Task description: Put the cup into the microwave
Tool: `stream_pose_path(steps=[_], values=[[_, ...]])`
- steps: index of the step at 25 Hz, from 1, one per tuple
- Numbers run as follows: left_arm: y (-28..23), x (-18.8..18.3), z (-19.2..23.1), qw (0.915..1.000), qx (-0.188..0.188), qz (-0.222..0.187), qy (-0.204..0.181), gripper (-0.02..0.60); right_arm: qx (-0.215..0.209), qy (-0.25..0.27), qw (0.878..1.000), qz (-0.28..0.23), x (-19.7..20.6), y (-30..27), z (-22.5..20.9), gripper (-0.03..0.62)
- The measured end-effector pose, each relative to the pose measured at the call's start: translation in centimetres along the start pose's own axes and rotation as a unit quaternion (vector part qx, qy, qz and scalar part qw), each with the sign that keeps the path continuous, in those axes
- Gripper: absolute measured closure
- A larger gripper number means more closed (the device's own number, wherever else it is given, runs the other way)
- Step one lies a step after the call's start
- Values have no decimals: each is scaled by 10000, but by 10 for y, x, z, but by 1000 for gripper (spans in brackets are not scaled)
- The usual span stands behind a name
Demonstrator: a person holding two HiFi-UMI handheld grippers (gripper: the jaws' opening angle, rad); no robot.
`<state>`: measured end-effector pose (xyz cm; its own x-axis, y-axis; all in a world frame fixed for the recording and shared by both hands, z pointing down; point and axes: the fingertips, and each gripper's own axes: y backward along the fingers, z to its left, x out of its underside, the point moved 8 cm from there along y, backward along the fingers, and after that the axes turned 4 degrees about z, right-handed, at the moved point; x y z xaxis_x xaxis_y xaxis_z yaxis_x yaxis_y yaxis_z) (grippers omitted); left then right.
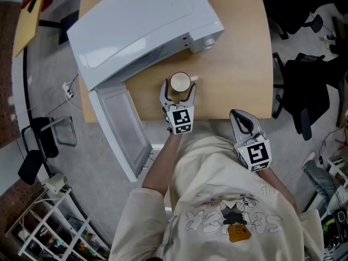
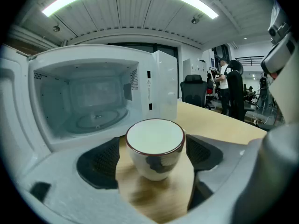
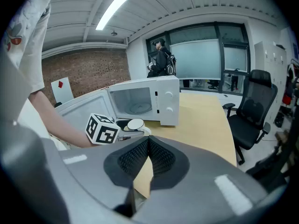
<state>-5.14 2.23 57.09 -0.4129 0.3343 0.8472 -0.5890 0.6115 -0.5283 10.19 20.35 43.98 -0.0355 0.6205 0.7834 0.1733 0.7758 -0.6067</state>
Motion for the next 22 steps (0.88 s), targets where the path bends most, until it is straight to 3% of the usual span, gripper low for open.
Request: stream_pose_path(steps=[3, 4, 7, 10, 13, 17, 22], values=[[25, -2, -8, 9980, 489, 321, 223, 121, 77, -225, 9996, 138, 7, 2, 8, 589], [43, -8, -14, 9957, 761, 419, 327, 161, 109, -262, 9995, 115, 9, 3, 13, 589], [120, -44, -27, 9904, 1271, 138, 521, 364, 265, -325, 9991, -72, 9, 6, 31, 588], [189, -68, -26, 9929, 993, -116, 645, 578, 455, -421, 9978, -247, 8, 11, 57, 589], [230, -57, -23, 9900, 922, 187, 1047, 577, 522, -347, 9971, -422, 5, 21, 92, 589], [246, -34, -16, 9889, 885, 345, 1145, 577, 313, -260, 9973, -616, 5, 22, 124, 588], [254, -34, -15, 9899, 826, 216, 1130, 577, 255, -401, 9956, -814, 5, 24, 128, 577]])
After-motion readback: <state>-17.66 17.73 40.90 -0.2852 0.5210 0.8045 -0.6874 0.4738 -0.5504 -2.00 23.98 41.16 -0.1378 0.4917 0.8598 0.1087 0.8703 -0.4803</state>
